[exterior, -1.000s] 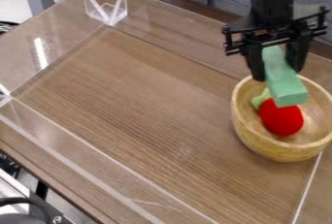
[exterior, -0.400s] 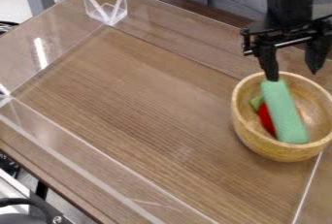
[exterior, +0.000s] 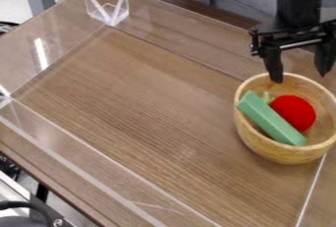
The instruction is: Put the green stick in the brown bowl
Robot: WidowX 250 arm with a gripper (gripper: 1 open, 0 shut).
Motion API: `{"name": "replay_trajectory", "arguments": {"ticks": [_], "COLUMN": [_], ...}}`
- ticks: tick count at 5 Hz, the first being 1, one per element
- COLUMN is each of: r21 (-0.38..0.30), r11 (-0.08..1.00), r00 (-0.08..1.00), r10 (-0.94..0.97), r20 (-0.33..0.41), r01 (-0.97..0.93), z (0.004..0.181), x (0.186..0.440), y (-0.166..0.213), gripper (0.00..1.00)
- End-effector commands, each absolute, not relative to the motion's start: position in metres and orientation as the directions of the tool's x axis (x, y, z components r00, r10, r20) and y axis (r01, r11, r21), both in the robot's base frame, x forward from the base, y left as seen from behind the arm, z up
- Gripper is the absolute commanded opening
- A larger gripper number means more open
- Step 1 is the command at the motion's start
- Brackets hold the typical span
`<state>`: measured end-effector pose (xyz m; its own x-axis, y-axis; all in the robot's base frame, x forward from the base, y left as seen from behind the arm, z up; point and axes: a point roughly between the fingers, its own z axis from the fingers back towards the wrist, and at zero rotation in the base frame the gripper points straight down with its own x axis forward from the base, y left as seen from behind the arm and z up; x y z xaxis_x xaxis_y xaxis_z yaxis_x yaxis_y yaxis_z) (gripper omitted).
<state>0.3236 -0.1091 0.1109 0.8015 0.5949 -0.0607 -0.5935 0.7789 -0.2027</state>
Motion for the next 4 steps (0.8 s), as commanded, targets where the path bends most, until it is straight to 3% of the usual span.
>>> {"name": "replay_trajectory", "arguments": {"ticks": [1, 4], "r21": [-0.239, -0.214], "r11": [0.767, 0.78], "r00": [0.793, 0.802], "r10": [0.609, 0.598], "r20": [-0.02, -0.02], "r01": [-0.595, -0.587], "z": [0.124, 0.11], "x": [0.329, 0.327], "y": [-0.114, -0.1], "gripper": [1.0, 1.0]}}
